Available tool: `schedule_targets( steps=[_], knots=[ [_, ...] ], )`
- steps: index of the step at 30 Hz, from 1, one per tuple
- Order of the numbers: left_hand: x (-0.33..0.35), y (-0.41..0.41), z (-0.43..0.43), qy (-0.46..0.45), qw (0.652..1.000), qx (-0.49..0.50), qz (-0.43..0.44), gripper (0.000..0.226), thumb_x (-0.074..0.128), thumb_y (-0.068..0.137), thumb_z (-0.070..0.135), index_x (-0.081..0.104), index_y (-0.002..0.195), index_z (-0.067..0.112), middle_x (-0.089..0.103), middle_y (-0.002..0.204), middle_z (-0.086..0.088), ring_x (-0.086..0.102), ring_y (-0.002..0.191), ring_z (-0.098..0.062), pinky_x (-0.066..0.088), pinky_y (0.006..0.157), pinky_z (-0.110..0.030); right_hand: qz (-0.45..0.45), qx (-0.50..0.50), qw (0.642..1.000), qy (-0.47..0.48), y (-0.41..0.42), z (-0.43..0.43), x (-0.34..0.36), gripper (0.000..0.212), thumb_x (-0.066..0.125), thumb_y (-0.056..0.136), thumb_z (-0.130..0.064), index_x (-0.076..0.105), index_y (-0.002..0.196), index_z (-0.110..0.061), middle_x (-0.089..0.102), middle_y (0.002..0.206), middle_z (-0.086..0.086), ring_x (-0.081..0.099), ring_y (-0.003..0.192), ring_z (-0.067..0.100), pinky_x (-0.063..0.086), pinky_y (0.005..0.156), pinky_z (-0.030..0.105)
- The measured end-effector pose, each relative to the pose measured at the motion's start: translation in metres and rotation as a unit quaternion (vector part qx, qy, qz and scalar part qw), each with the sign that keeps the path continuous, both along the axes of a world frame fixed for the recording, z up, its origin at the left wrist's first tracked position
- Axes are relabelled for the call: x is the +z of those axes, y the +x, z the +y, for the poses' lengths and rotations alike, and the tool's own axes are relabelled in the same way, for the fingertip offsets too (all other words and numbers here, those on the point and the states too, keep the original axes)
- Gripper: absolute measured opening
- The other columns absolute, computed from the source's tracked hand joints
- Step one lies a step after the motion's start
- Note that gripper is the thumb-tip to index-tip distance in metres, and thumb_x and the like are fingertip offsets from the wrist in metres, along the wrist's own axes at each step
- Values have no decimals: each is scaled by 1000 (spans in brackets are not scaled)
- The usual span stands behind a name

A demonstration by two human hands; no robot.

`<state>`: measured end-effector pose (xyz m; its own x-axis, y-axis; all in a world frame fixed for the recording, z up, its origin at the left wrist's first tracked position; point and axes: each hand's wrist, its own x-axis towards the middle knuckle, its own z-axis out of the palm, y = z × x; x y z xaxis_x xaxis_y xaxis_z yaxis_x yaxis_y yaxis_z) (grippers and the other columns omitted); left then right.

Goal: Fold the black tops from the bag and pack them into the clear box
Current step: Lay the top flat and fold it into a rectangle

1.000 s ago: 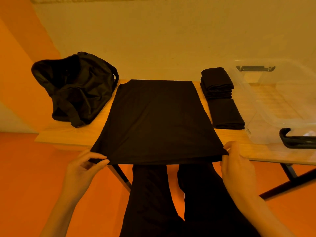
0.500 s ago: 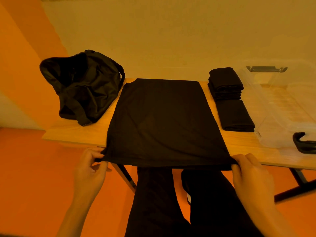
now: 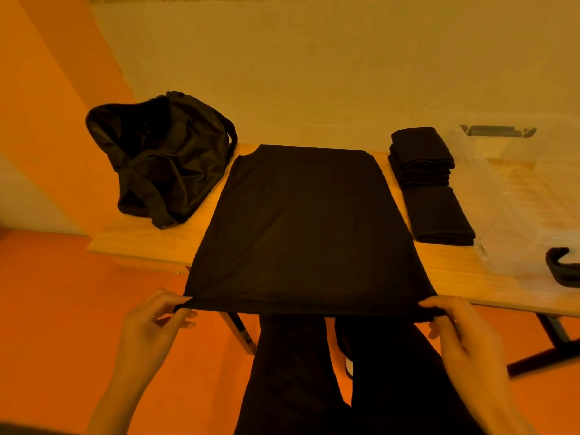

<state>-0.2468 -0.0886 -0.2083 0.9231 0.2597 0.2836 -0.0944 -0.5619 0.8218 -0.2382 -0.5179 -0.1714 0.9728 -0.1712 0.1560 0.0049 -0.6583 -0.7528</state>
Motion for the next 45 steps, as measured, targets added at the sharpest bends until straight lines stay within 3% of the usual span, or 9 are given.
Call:
schedule_targets(
  steps=[6,14,17,21,25,27,31,35,45],
  knots=[
    [11,-6,-14,-220,963,154,19,16,67,95,20,74,98,6,73,95,-1,73,87,-21,60,74,-34,16,-20,990,137,-9,10,3,26,63,92,-3,72,96,-27,68,89,-14,68,75,6,56,68,27],
    [16,11,-3,-312,920,170,166,28,72,91,8,65,119,7,68,109,-16,68,98,-29,54,82,-39,140,-143,920,337,-2,20,1,23,68,91,-13,66,110,-25,65,65,7,62,65,26,52,72,40],
    [19,8,-2,-306,917,154,203,10,65,97,10,67,100,1,68,110,-15,65,104,-29,54,93,-50,208,-165,892,366,-2,21,5,21,71,89,-8,63,108,-13,64,70,13,58,60,25,50,63,36],
    [25,2,3,-359,908,96,190,31,49,104,9,36,76,11,52,96,-15,57,102,-30,49,98,-60,294,-149,853,404,-4,15,10,8,63,94,0,65,100,5,61,77,19,50,56,22,43,54,33],
    [31,-4,-1,-352,914,72,188,40,45,102,1,26,70,16,36,72,-2,41,70,-19,44,71,-49,314,-120,853,399,-5,11,16,12,59,94,2,59,82,-1,56,63,11,49,56,21,40,51,32],
    [30,-7,-3,-330,921,72,192,42,48,101,0,30,66,15,35,72,-2,38,69,-21,36,65,-42,318,-110,856,393,-6,8,19,14,58,93,3,57,80,-2,56,71,13,52,64,24,42,57,34],
    [27,-13,-1,-305,929,74,198,20,53,100,-1,45,84,9,60,86,-19,62,83,-36,50,73,-53,300,-104,852,416,-11,2,24,8,62,89,3,58,87,-4,53,76,13,50,65,23,41,60,34],
    [33,-21,-2,-279,945,55,161,17,51,102,1,49,103,18,70,83,-15,60,62,-35,53,61,-48,218,-107,871,426,-18,0,21,5,57,95,0,59,97,-4,47,64,8,41,52,18,33,48,32],
    [44,-37,-14,-265,945,-29,190,36,46,99,-7,71,74,-1,60,71,-20,56,55,-34,46,66,-46,103,-161,903,384,-39,-14,31,19,53,97,1,71,95,-3,55,74,14,45,55,21,39,46,30]
  ],
)
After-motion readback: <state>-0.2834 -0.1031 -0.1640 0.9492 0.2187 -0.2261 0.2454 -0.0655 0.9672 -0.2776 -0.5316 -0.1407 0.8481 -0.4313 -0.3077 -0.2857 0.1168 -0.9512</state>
